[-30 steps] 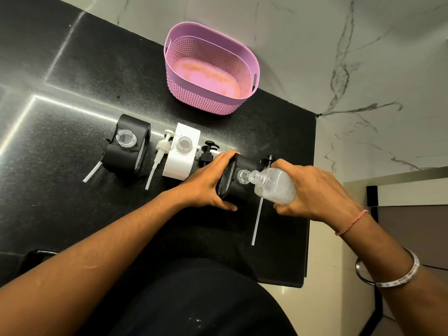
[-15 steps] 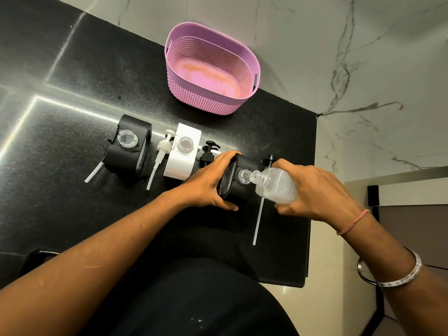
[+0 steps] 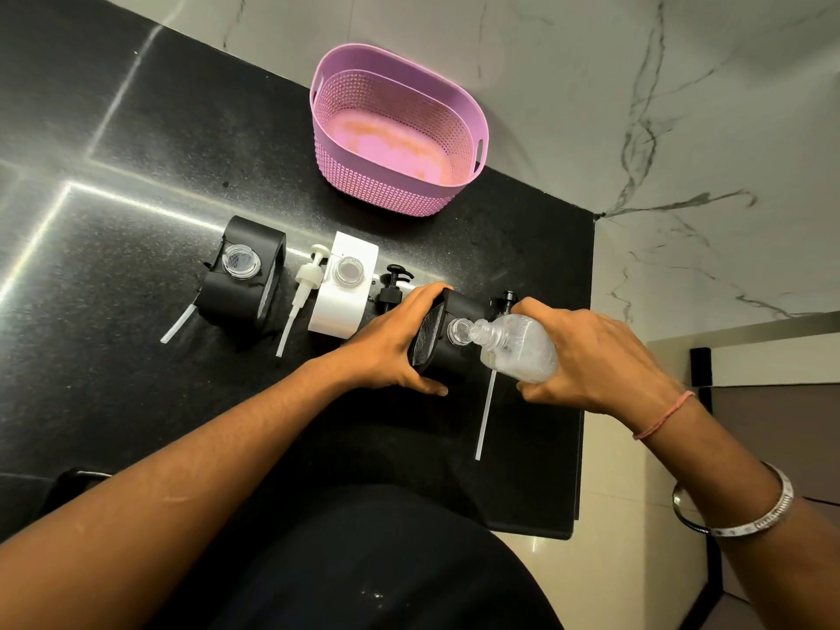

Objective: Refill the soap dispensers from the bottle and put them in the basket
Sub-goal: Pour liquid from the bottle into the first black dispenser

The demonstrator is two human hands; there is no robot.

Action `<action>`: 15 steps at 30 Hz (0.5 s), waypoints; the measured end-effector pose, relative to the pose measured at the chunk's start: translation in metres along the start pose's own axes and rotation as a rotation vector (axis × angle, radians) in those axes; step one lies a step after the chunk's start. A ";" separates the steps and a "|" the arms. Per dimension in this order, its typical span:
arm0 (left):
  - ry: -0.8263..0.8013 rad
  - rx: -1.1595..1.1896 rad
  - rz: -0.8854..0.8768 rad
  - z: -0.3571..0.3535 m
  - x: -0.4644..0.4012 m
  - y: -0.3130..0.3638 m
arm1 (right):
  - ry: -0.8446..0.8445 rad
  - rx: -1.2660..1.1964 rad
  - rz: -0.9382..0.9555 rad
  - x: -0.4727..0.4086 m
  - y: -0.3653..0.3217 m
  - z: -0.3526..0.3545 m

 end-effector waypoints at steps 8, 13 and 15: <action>-0.006 -0.010 0.001 0.000 0.000 0.000 | 0.001 -0.004 -0.002 -0.001 0.002 -0.001; -0.006 -0.021 -0.002 0.000 0.000 0.000 | 0.001 0.001 -0.004 -0.002 0.002 -0.001; -0.006 -0.023 -0.004 0.001 0.000 0.000 | -0.002 0.003 -0.005 -0.001 0.002 -0.002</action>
Point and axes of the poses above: each hand's wrist, its own x-axis away from the middle knuckle, its own z-axis out of the back of the hand, y = z × x, the point moved 8 cm from there along -x, towards the middle knuckle, and after that the axes turned 1 degree about -z, right-handed, at the moved point
